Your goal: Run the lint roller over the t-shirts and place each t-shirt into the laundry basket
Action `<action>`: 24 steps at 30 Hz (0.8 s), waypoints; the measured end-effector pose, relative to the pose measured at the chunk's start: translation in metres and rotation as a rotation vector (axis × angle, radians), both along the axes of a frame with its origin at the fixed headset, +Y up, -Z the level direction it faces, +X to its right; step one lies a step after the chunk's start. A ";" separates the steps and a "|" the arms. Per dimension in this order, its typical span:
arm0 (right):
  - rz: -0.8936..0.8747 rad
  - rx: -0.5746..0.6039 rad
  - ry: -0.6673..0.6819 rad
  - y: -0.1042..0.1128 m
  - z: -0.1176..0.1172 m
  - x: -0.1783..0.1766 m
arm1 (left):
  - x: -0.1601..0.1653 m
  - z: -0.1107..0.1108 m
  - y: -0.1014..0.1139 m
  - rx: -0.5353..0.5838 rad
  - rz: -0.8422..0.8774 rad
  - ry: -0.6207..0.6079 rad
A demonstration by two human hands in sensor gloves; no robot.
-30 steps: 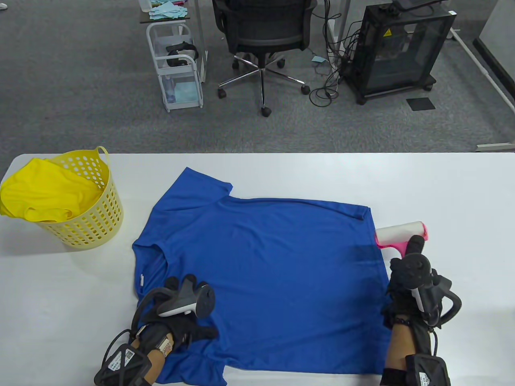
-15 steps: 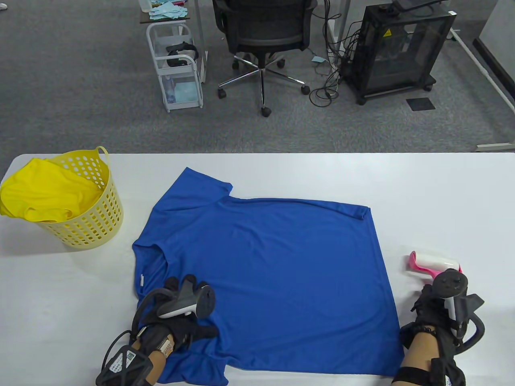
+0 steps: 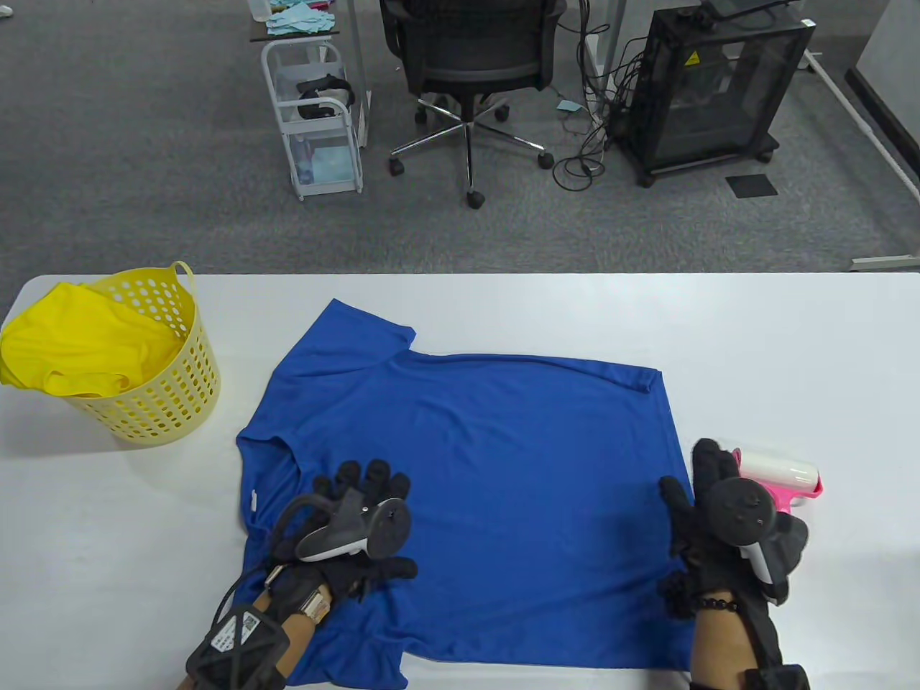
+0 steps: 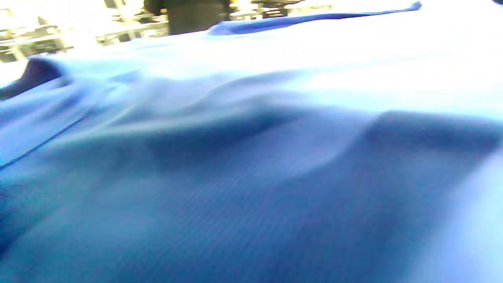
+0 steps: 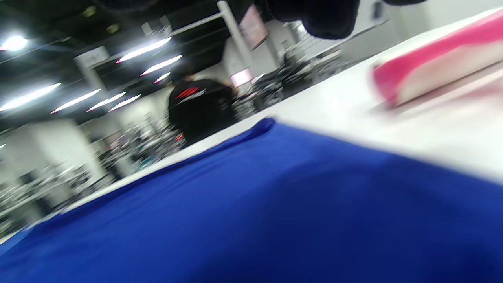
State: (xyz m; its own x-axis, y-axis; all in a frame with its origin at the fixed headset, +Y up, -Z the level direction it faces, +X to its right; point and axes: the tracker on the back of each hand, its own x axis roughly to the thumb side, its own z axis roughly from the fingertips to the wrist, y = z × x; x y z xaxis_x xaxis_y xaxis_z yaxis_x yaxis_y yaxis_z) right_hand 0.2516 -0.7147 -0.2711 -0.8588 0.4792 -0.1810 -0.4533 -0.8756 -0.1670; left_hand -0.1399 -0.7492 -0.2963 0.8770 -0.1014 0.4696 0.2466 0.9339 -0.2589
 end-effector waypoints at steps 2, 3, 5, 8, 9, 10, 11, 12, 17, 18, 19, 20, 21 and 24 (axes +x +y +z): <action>0.003 -0.084 0.099 -0.006 -0.003 -0.019 | 0.020 -0.013 -0.006 -0.087 -0.103 0.001; 0.003 -0.137 0.145 -0.010 -0.005 -0.029 | 0.028 -0.021 -0.011 -0.125 -0.145 0.002; 0.024 -0.199 0.189 -0.018 -0.007 -0.041 | 0.042 -0.034 -0.023 -0.173 -0.189 0.014; 0.109 -0.251 0.213 -0.025 -0.010 -0.048 | 0.050 -0.046 -0.036 -0.198 -0.213 0.026; 0.125 -0.252 0.213 -0.026 -0.010 -0.047 | 0.050 -0.047 -0.032 -0.158 -0.195 0.059; 0.126 -0.250 0.211 -0.026 -0.011 -0.046 | 0.051 -0.049 -0.028 -0.089 -0.179 0.045; 0.113 -0.248 0.204 -0.026 -0.011 -0.044 | 0.051 -0.050 -0.023 0.004 -0.168 0.019; 0.087 -0.251 0.197 -0.027 -0.012 -0.041 | 0.052 -0.050 -0.020 0.082 -0.165 0.009; 0.060 -0.255 0.164 -0.028 -0.013 -0.032 | 0.039 -0.043 -0.012 0.034 -0.067 0.058; 0.065 -0.254 0.160 -0.028 -0.013 -0.031 | 0.030 -0.042 -0.009 0.010 -0.024 0.083; 0.067 -0.254 0.158 -0.028 -0.013 -0.031 | 0.024 -0.041 -0.007 0.007 0.009 0.098; 0.068 -0.254 0.157 -0.028 -0.013 -0.031 | 0.012 -0.040 -0.001 0.020 0.106 0.130; 0.067 -0.254 0.158 -0.028 -0.012 -0.031 | 0.004 -0.038 0.005 0.038 0.196 0.158; 0.066 -0.261 0.160 -0.028 -0.013 -0.032 | -0.029 -0.030 0.046 0.176 0.612 0.232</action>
